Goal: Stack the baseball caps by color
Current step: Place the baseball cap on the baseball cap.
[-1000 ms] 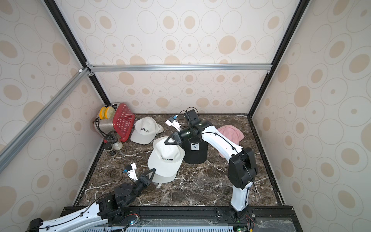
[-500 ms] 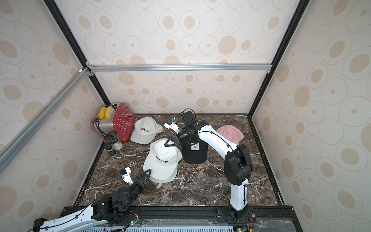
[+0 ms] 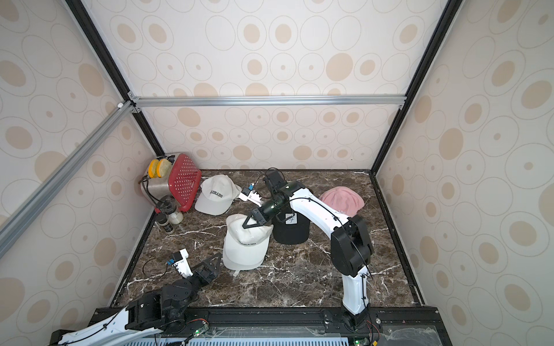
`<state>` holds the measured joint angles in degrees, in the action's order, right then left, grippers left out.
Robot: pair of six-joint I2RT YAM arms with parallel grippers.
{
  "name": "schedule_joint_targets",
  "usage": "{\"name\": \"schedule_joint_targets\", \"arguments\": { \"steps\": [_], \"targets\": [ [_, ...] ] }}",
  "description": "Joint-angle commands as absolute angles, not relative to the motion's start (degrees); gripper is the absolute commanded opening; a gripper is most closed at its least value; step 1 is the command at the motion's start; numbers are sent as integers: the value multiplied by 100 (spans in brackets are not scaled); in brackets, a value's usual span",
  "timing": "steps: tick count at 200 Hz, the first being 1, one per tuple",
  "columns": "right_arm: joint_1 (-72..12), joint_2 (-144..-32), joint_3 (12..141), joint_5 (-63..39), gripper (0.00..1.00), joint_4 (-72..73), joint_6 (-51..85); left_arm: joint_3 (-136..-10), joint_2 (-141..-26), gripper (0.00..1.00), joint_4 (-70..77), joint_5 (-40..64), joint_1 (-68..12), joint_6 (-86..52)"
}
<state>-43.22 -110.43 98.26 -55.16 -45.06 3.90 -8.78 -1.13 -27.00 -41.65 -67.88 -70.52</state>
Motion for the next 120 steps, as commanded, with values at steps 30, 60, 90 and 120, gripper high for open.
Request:
{"name": "schedule_joint_targets", "arguments": {
  "steps": [30, 60, 90, 120],
  "targets": [
    [-4569, -10740, 9660, -5765, 4, -4418, 465, -1380, -54, 99, -3463, -4300, -6836, -5831],
    [-4596, -10745, 9563, -5429, 4, -4482, 357, -1558, -348, 99, -3577, -4370, -6790, -5656],
    [-4564, -11141, 9837, -4945, 5, -4717, 260, -1749, -1051, 99, -3035, -4137, -6708, -5107],
    [-4537, -11452, 10101, -4767, 4, -4783, 223, -1894, -1520, 99, -2470, -3929, -6657, -4498]
  ]
}}
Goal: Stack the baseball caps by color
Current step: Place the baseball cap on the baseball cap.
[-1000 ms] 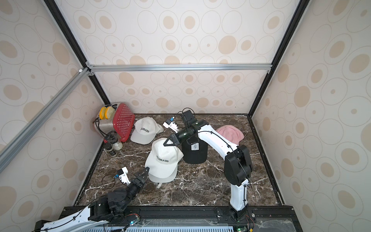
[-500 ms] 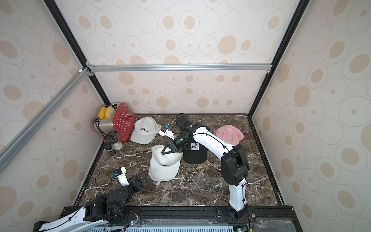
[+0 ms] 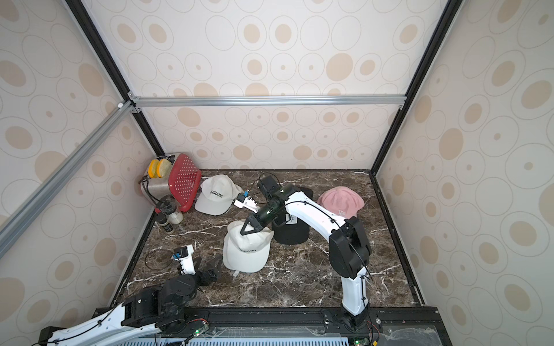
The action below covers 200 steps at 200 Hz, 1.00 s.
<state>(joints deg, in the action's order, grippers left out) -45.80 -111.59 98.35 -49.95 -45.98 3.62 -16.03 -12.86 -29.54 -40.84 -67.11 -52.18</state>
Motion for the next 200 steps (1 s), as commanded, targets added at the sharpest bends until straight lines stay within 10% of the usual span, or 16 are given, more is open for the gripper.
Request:
{"name": "schedule_joint_targets", "arguments": {
  "steps": [1, 81, 157, 200],
  "targets": [
    [-4536, -11457, 10117, -4774, 4, -4791, 221, -1892, -1533, 99, -2457, -3929, -6655, -4499],
    [-4364, -11515, 10482, -4804, 7, -4895, 249, -1555, -1667, 99, -2147, -2956, -5915, -4195],
    [-4271, -11961, 10857, -4544, 29, -4922, 374, -1583, -3381, 99, -579, -1630, -5836, -3692],
    [-4239, -12263, 11343, -4263, 22, -5156, 291, -1639, -3928, 99, -397, -1275, -5593, -3770]
  ]
}}
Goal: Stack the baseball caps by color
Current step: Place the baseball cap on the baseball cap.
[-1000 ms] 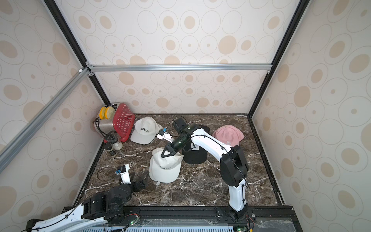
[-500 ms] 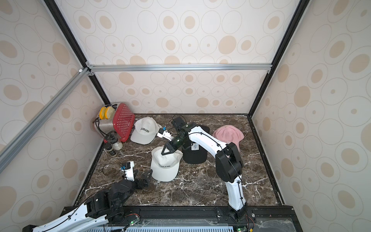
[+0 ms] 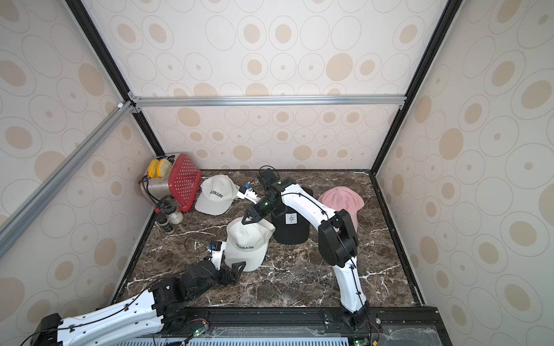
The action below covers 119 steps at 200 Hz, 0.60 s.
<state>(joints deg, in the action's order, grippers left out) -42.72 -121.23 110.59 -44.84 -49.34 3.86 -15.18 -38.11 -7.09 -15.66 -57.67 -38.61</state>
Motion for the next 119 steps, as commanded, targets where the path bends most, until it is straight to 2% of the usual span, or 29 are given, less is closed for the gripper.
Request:
{"name": "schedule_joint_targets", "arguments": {
  "steps": [1, 39, 61, 119],
  "targets": [
    [-4238, -12266, 11345, -4250, 21, -5162, 295, -1633, -3933, 99, -396, -1261, -5583, -3774],
    [-4195, -12226, 11370, -3647, 13, -5164, 262, -1569, -4010, 99, -373, -684, -5102, -3766],
    [-4176, -12285, 11390, -3314, 15, -5150, 211, -1640, -4221, 99, -389, -509, -5002, -3660],
    [-4141, -12618, 11426, -3217, 17, -4782, 37, -1669, -4776, 99, -45, -387, -4986, -3665]
  ]
}}
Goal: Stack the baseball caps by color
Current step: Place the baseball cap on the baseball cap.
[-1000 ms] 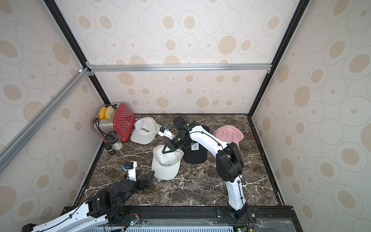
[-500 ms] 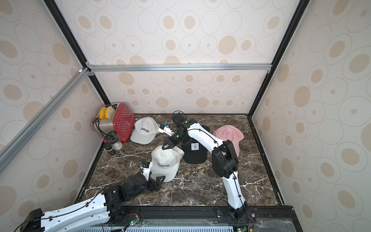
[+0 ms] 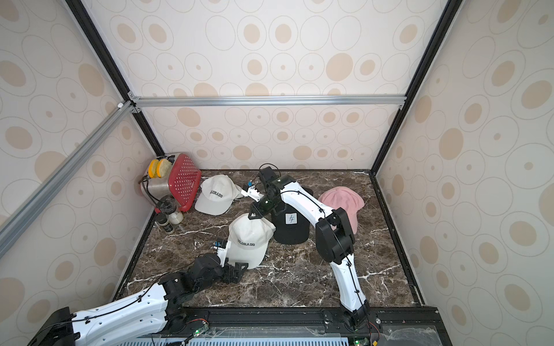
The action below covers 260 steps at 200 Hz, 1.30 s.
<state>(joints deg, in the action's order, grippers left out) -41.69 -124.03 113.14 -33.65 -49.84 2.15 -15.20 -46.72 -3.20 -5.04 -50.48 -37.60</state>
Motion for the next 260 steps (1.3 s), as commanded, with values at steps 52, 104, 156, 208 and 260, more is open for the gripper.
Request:
{"name": "schedule_joint_targets", "arguments": {
  "steps": [52, 104, 156, 208, 260],
  "targets": [
    [-4145, -12745, 11497, -2911, 34, -4636, -44, -1689, -4765, 99, -71, -389, -4940, -3726],
    [-4175, -12112, 10904, -1544, 47, -4217, -181, -2601, -3855, 99, -1003, -865, -4791, -3648],
    [-4214, -11031, 9783, -1214, 77, -3226, 25, -3004, -4634, 99, -689, -363, -3211, -4120],
    [-4210, -9820, 8208, -2395, 99, -2253, 630, -3838, -6300, 99, -460, -659, -2744, -3724],
    [-4212, -9536, 7244, -3909, 100, -1430, 379, -4445, -7184, 99, -855, 474, -2103, -3243]
  ]
}}
